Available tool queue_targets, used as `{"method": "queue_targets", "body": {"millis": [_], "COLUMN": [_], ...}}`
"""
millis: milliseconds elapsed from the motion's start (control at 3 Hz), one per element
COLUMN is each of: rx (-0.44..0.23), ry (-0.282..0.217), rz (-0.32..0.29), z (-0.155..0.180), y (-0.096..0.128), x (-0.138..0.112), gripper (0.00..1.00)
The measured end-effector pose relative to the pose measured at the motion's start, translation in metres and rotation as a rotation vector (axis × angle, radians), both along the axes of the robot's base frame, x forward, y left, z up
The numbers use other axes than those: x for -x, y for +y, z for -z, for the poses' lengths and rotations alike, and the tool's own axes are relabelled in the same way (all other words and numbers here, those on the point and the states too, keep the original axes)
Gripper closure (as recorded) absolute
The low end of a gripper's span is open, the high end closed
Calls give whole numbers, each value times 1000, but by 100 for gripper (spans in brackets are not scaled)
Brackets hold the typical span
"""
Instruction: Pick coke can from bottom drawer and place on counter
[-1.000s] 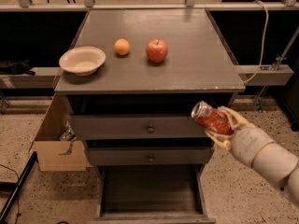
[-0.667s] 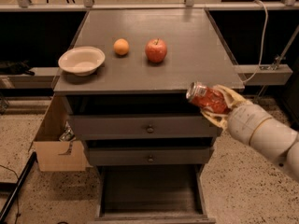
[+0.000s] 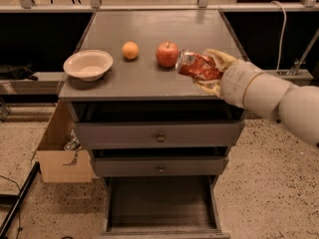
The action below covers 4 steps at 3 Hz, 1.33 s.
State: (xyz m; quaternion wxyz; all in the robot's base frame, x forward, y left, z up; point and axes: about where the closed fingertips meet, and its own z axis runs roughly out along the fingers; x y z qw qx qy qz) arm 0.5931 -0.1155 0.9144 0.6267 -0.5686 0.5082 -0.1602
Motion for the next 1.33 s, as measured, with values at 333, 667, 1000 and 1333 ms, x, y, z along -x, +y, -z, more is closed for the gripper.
{"method": "queue_targets", "body": {"millis": [333, 667, 1000, 1333], "rx": [3, -42, -54, -41], "ry": [1, -4, -36, -30], "rz": [-18, 38, 79, 75], "z": [0, 0, -26, -35], "y": [11, -3, -12, -3], "x": [-3, -11, -42, -71], "gripper": [100, 100, 100, 100]}}
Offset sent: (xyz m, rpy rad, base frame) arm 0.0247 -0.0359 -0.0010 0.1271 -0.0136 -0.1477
